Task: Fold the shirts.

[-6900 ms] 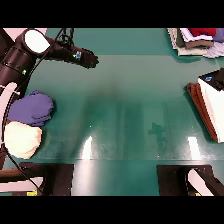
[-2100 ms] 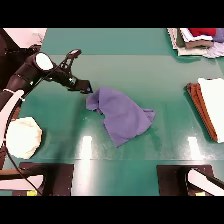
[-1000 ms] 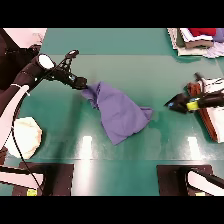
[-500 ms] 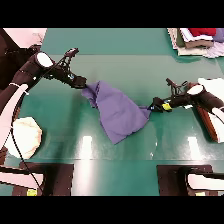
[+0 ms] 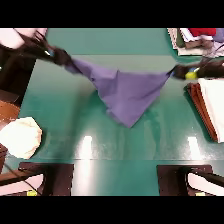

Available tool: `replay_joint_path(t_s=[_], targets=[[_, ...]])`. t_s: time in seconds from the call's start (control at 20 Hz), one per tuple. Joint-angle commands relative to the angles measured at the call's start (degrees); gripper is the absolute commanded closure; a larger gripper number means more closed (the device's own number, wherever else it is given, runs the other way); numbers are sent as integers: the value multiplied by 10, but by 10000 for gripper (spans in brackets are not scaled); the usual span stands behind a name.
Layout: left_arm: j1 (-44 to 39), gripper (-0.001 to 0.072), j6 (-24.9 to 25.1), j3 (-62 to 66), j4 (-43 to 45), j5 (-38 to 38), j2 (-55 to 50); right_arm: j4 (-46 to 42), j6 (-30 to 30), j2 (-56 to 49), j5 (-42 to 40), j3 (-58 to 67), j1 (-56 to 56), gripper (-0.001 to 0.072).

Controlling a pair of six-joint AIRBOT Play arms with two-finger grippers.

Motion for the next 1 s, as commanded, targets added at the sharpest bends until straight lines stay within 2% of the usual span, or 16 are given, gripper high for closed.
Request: replay_joint_path(t_s=[0.0, 0.25, 0.6, 0.75, 0.95], targets=[[0, 683, -1, 77, 31, 33, 93, -7, 0, 78, 5, 110, -31, 693], [0, 682, 4, 131, 31, 49, 210, -12, 0, 157, 43, 226, -43, 692], [0, 682, 3, 146, 9, 79, 326, -104, 15, 225, 84, 350, -43, 692], [0, 683, 3, 166, -7, 39, 331, -142, 38, 221, 115, 380, -43, 693], [0, 682, -4, 159, 2, -127, 256, -142, 50, 141, 184, 381, -36, 693]])
